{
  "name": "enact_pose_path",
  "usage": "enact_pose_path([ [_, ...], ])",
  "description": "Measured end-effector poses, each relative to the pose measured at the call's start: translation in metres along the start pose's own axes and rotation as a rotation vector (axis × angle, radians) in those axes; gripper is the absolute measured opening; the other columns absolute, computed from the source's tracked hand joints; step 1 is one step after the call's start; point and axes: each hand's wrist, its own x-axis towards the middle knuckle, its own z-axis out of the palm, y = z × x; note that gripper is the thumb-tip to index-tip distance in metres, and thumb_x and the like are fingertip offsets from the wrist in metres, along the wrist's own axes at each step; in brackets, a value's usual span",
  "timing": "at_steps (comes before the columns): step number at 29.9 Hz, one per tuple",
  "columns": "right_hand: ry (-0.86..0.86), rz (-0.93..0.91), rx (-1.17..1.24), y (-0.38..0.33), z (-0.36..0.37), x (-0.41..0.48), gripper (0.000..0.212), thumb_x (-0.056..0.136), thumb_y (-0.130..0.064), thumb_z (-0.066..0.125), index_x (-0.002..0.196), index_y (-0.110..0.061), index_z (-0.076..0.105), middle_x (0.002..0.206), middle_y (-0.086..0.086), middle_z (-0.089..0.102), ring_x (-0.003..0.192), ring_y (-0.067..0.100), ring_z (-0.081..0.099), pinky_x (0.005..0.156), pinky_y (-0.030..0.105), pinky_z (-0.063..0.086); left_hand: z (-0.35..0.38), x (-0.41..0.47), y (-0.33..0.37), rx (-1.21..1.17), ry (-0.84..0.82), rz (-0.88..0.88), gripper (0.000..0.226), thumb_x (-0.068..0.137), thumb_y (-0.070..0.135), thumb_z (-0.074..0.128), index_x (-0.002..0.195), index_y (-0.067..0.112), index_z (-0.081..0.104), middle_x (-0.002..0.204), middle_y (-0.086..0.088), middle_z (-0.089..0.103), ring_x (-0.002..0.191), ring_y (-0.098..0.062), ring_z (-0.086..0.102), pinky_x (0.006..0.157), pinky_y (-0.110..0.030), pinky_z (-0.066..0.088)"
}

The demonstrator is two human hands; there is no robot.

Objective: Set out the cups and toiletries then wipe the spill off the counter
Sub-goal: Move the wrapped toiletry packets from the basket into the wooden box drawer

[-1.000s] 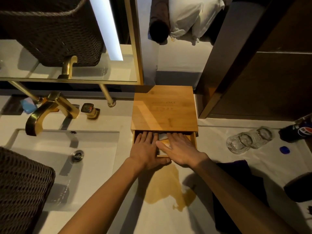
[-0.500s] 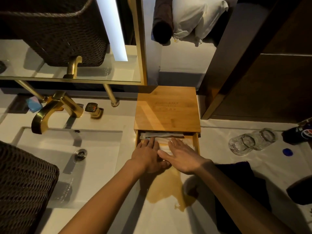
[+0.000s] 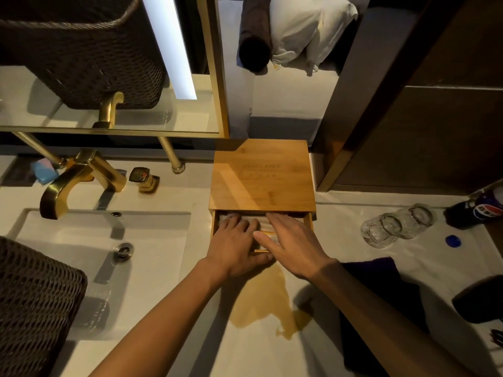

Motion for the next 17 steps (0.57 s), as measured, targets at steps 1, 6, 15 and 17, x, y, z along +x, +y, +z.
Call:
enact_pose_path([
  [1,0.029,-0.023,0.012,-0.001,0.002,-0.001,0.06,0.099,-0.069,0.033,0.14,-0.029,0.047,0.139,-0.007,0.055,0.129,0.006,0.048,0.102,0.024,0.04,0.003,-0.002,0.0,0.002,0.05,0.028,0.09,0.086,0.081,0.033,0.154,0.022,0.034,0.158,-0.006,0.041,0.152,-0.029,0.027,0.126,-0.044,0.021],
  [6,-0.118,0.018,-0.116,0.005,0.01,0.002,0.08,0.097,-0.075,0.021,0.158,-0.024,0.024,0.162,0.0,0.028,0.15,0.016,0.022,0.124,0.042,0.021,0.009,0.003,-0.002,0.059,-0.02,-0.009,0.104,0.087,0.083,0.032,0.164,0.02,0.0,0.172,-0.01,0.002,0.159,-0.031,-0.002,0.128,-0.047,0.0],
  [15,-0.302,0.084,-0.162,0.016,0.011,0.003,0.102,0.084,-0.088,0.004,0.16,-0.021,0.019,0.165,0.002,0.026,0.152,0.017,0.019,0.125,0.043,0.008,0.005,-0.003,-0.004,0.055,-0.156,-0.047,0.106,0.087,0.086,0.024,0.163,0.014,0.011,0.171,-0.013,0.01,0.159,-0.028,0.003,0.129,-0.049,0.002],
  [17,-0.334,0.092,-0.201,0.015,0.012,-0.005,0.106,0.081,-0.089,-0.001,0.16,-0.02,0.018,0.167,0.002,0.023,0.153,0.017,0.017,0.126,0.044,0.006,0.005,-0.015,-0.005,0.047,-0.156,-0.02,0.101,0.09,0.082,0.022,0.163,0.014,0.012,0.171,-0.012,0.012,0.159,-0.027,0.006,0.128,-0.046,0.001],
])
